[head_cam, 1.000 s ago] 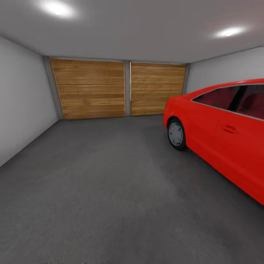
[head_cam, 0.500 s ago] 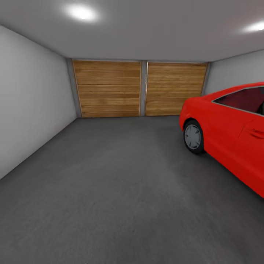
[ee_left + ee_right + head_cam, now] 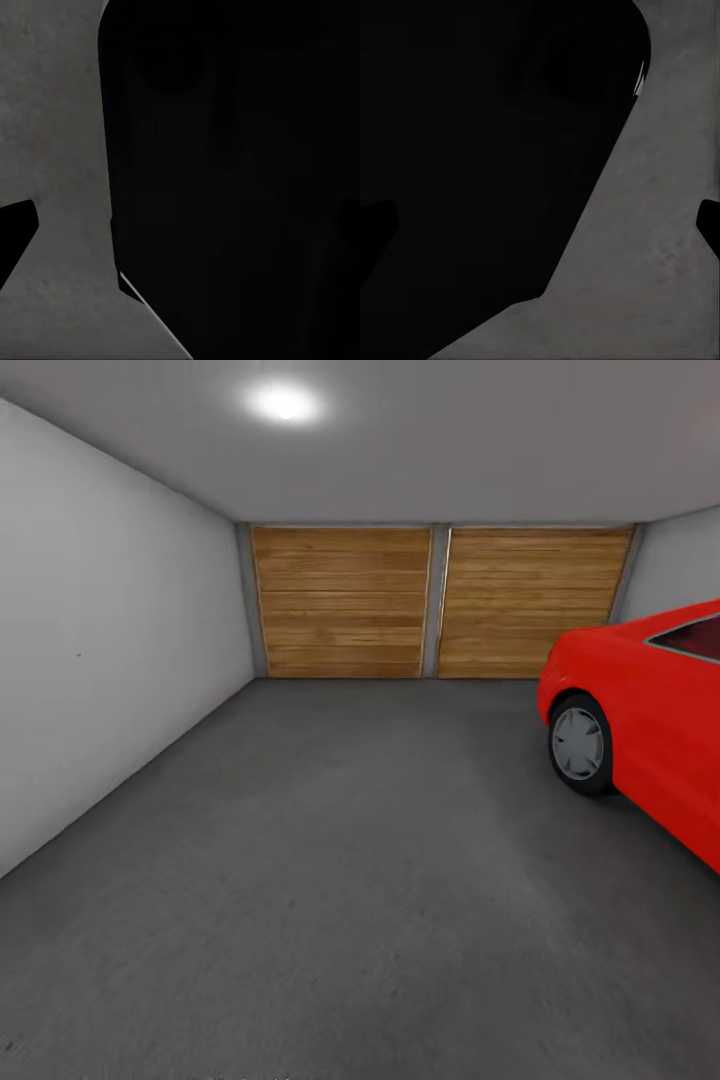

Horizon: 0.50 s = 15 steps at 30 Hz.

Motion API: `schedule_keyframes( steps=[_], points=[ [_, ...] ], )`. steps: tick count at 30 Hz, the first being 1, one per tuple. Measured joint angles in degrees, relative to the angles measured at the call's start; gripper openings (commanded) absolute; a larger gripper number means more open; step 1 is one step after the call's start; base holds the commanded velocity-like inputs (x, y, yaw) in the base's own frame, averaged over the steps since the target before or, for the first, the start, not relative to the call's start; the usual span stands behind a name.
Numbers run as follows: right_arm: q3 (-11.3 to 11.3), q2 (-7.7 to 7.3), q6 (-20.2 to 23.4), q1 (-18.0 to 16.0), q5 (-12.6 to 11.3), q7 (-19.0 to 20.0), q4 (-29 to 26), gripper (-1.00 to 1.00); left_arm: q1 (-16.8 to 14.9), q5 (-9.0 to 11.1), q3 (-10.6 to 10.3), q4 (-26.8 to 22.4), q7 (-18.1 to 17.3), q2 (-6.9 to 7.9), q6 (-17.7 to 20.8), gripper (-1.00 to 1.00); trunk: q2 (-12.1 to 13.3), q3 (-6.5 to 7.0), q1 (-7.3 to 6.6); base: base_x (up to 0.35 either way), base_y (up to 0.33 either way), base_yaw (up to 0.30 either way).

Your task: Move the two storage containers from the living room to the garage. In the garage, place one container on the floor and stack the other container on top of it (either order is fine).

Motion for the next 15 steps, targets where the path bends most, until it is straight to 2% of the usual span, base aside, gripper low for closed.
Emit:
schedule_keyframes(
  steps=[15],
  points=[
    [0.0, 0.0, 0.0, 0.0, 0.0, 0.0, 0.0, 1.0, 0.0, 0.0, 0.0, 0.0, 0.0, 0.0, 0.0, 1.0, 0.0, 0.0, 0.0, 0.0, 0.0, 0.277]
  ],
)
